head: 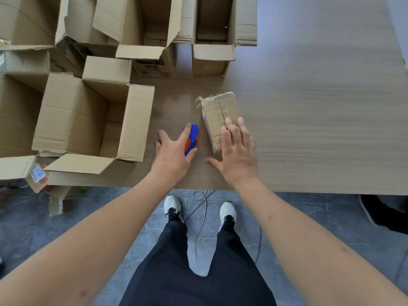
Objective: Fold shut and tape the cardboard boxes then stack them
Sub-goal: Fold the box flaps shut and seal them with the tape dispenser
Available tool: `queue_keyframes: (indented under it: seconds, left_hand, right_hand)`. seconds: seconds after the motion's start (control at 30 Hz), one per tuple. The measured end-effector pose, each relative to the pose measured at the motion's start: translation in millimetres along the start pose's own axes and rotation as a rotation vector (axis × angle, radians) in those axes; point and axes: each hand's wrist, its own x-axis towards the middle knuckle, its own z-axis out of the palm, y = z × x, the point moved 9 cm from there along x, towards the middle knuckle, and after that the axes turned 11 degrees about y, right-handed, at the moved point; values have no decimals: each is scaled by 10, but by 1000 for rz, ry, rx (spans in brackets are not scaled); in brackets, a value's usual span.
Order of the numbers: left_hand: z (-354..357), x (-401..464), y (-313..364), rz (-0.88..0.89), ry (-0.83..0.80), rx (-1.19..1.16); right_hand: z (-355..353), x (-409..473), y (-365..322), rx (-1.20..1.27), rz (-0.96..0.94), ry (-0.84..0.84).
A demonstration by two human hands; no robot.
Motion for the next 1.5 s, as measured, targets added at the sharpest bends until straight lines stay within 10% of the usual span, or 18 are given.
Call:
queue_keyframes:
  seconds: [0.4, 0.87, 1.03, 1.5]
  left_hand:
    - [-396, -261, 858, 713, 341, -281]
    - [-212, -210, 792, 715, 330, -486]
    - [-163, -227, 775, 711, 249, -562]
    - [-163, -234, 863, 669, 268, -516]
  right_hand:
    - [-167, 44, 378, 518, -88, -200]
    - [-347, 144, 536, 574, -221, -144]
    - [-519, 72, 860, 557, -118, 122]
    - [-506, -86, 790, 462, 64, 203]
